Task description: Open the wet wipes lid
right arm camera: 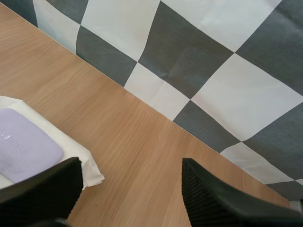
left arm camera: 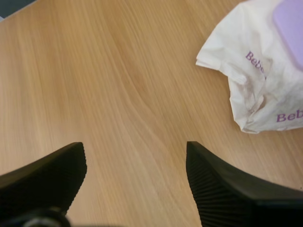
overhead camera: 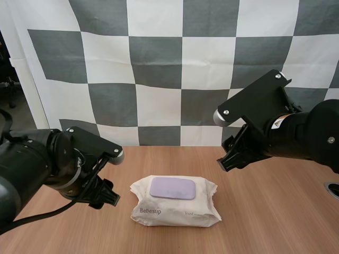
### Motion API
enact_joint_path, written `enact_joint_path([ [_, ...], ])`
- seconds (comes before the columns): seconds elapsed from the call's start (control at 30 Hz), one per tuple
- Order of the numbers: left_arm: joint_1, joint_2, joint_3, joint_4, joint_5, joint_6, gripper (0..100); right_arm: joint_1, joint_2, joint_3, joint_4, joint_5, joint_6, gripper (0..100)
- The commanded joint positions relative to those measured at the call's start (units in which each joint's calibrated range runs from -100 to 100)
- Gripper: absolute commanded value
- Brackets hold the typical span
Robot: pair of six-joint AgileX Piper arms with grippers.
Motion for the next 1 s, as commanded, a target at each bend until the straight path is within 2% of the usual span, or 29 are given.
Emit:
enact_joint_path([
  [0.0,-0.04,0.6,1.9,-0.2,-0.5,2.4,100,0.0,0.7,0.0,0.2,-0.2,-0.1,100],
  [0.2,-0.04,0.7,6.0,-2.6,-6.2,6.7,100,0.0,1.4,0.0,1.1,-3.3,-0.1,100],
  [0.3,-0.04,0.7,7.1,-7.3,-8.8,12.1,100,0.0,1.4,0.0,2.0,-3.2,-0.1,100],
  [0.53,-0.04,0.7,8.7,-21.9,-10.2,30.1,100,0.0,1.4,0.0,2.3,-3.2,-1.0,100],
  [0.7,-0.04,0.7,12.6,-28.2,-20.2,38.4,100,0.0,1.4,0.0,2.3,-2.0,-1.0,100],
  [0.97,-0.04,0.7,18.3,-39.2,-26.8,52.4,100,0.0,1.4,0.0,2.3,-1.5,-1.0,100],
])
